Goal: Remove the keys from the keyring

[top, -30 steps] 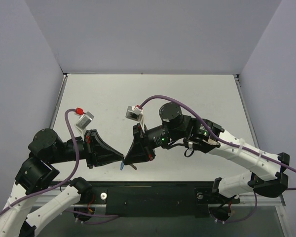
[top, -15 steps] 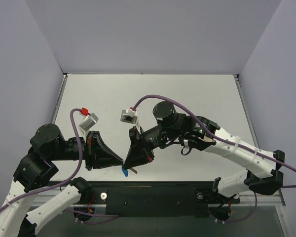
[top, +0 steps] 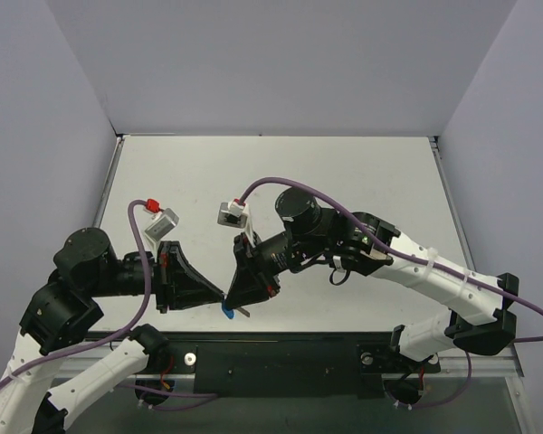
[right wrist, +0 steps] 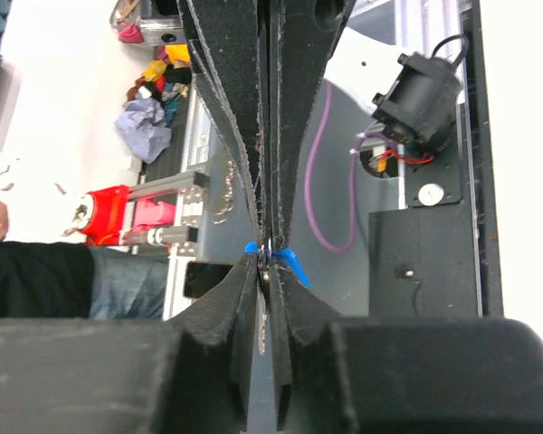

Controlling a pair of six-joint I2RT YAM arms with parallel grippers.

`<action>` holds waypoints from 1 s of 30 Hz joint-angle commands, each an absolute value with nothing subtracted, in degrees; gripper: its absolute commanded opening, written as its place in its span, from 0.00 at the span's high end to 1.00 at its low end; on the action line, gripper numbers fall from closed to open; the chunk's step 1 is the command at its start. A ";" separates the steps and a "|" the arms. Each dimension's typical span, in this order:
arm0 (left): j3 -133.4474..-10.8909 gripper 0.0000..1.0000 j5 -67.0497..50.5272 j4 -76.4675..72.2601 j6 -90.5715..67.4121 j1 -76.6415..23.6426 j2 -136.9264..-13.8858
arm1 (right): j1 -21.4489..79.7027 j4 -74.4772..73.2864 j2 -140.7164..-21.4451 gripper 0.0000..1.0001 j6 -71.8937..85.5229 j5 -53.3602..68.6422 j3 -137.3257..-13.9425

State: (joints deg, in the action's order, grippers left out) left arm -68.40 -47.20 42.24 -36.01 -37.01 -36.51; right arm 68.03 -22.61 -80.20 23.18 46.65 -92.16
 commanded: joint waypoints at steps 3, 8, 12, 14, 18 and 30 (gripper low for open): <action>-69.09 1.00 -39.29 36.13 -41.21 -36.91 -34.19 | 68.64 -17.58 -76.65 0.69 23.20 41.67 -91.94; -69.52 1.00 -35.78 32.71 -43.85 -36.83 -32.96 | 68.38 -6.63 -73.04 0.58 27.67 37.28 -86.14; -69.43 1.00 -34.89 29.72 -46.58 -36.83 -32.87 | 67.94 7.34 -68.12 0.55 32.42 32.62 -78.15; -69.52 1.00 -34.02 29.18 -47.46 -36.91 -32.96 | 67.68 12.63 -66.10 0.53 34.45 30.07 -75.07; -69.43 1.00 -32.44 27.69 -48.78 -36.83 -32.78 | 67.50 19.23 -63.11 0.53 36.12 24.71 -70.15; -69.08 1.00 -28.74 24.08 -53.52 -36.91 -31.82 | 67.41 28.30 -63.19 0.57 39.64 19.33 -67.32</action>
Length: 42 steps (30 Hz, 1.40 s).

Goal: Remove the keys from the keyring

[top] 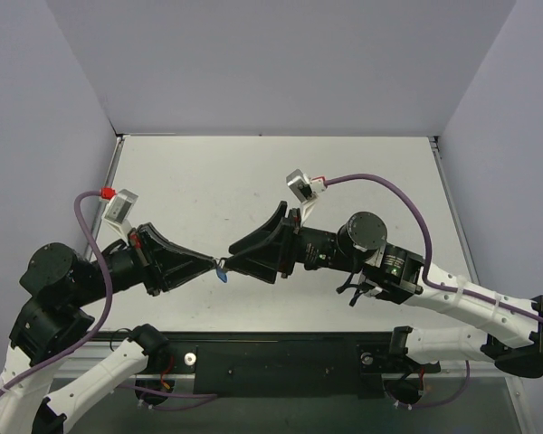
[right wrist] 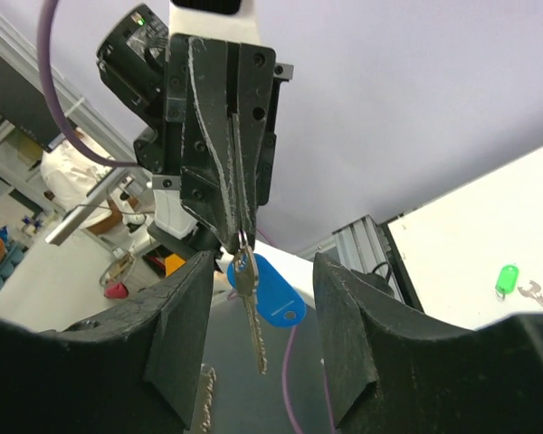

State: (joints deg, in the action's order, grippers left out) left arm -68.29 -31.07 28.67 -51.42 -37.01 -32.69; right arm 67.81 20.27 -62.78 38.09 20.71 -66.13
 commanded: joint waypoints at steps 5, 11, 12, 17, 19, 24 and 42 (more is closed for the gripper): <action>-69.26 1.00 -26.73 24.96 -53.44 -36.91 -31.99 | 67.59 29.44 -64.86 0.61 40.69 20.39 -68.64; -68.03 1.00 -24.62 23.29 -54.40 -36.91 -31.29 | 67.50 29.62 -65.30 0.68 41.13 20.13 -68.56; -68.03 1.00 -24.44 23.20 -54.40 -36.91 -31.29 | 67.59 29.53 -65.22 0.70 41.13 20.04 -68.38; -68.38 1.00 -23.91 24.26 -54.32 -36.83 -31.38 | 67.50 29.53 -64.25 0.75 40.61 18.99 -68.03; -68.38 1.00 -23.91 24.61 -54.49 -36.91 -31.11 | 67.41 29.36 -64.25 0.76 40.25 18.72 -68.11; -68.64 1.00 -22.86 24.70 -54.49 -36.83 -31.11 | 67.50 29.27 -64.86 0.77 40.25 19.33 -68.90; -67.41 1.00 -22.06 23.73 -55.37 -36.91 -31.03 | 67.59 30.94 -66.53 0.78 41.31 19.78 -70.14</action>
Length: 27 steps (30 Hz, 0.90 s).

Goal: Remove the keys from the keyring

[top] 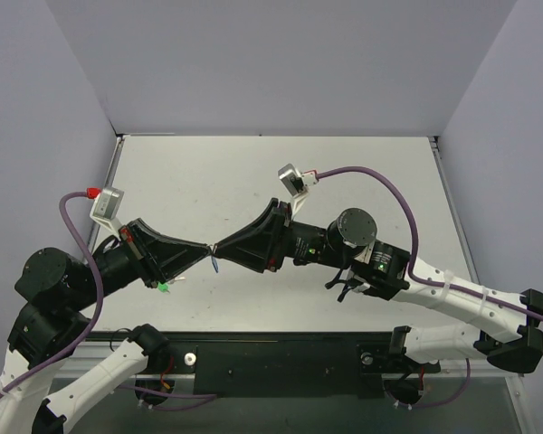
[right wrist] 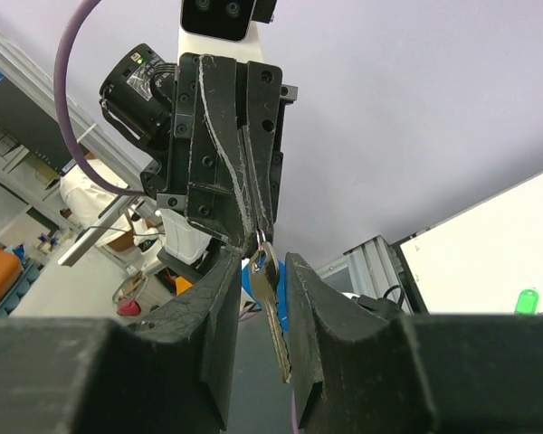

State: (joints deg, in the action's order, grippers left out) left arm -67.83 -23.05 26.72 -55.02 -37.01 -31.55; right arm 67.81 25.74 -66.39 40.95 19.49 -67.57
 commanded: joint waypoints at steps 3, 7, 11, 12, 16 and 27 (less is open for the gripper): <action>-67.06 1.00 -21.71 23.64 -55.55 -36.83 -30.76 | 67.59 31.20 -66.71 0.81 41.40 19.95 -70.14; -67.24 1.00 -21.10 23.64 -55.55 -36.91 -30.59 | 67.59 31.11 -66.80 0.90 41.31 20.13 -70.05; -67.15 1.00 -20.92 23.47 -55.63 -36.91 -30.67 | 67.59 30.94 -66.62 0.92 41.22 20.30 -69.87; -67.15 1.00 -20.66 23.38 -55.72 -36.91 -30.50 | 67.59 30.94 -66.71 0.92 41.31 20.30 -69.96; -66.89 1.00 -20.74 23.12 -55.81 -36.83 -30.50 | 67.59 30.85 -66.71 0.92 41.48 20.39 -69.70; -66.27 1.00 -20.65 22.68 -56.42 -36.91 -30.41 | 67.68 30.50 -67.41 0.92 41.57 20.74 -70.49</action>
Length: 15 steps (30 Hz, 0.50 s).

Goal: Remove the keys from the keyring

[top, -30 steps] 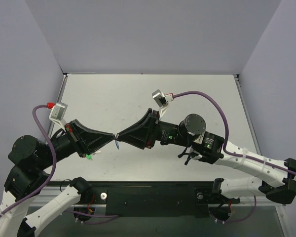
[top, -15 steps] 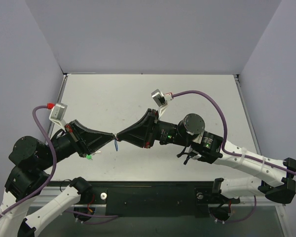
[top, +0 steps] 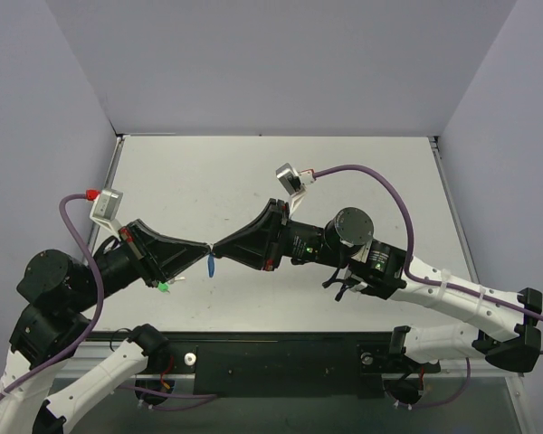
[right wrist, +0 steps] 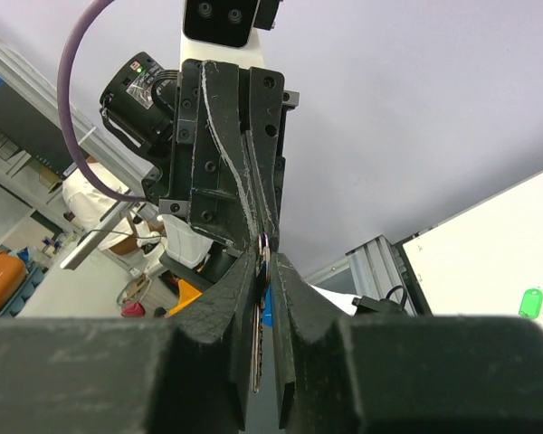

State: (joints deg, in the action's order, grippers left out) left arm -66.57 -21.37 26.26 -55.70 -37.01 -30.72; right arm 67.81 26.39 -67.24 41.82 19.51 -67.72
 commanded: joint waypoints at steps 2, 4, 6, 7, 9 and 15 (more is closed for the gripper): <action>-66.27 1.00 -20.66 22.59 -56.43 -36.91 -30.32 | 67.59 30.59 -67.59 0.94 41.57 21.00 -70.49; -66.01 1.00 -20.57 22.67 -56.43 -36.91 -30.15 | 67.76 30.59 -67.41 0.97 41.57 21.00 -70.49; -65.83 1.00 -20.48 22.76 -56.43 -36.91 -30.15 | 67.76 30.41 -67.50 1.00 41.49 21.27 -70.49; -65.92 1.00 -20.39 22.76 -56.43 -36.83 -30.06 | 67.76 30.24 -67.33 1.00 41.31 21.44 -70.49; -65.83 1.00 -20.57 22.94 -56.25 -36.91 -30.23 | 67.94 29.10 -67.32 1.00 41.13 21.71 -70.75; -71.18 1.00 -22.76 32.33 -50.12 -36.83 -33.04 | 68.11 23.65 -65.13 1.00 39.03 21.80 -69.96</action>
State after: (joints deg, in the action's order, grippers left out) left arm -66.50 -21.41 27.51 -54.89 -37.01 -30.81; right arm 67.85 24.36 -67.29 41.54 20.14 -68.36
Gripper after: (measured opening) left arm 0.015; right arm 0.009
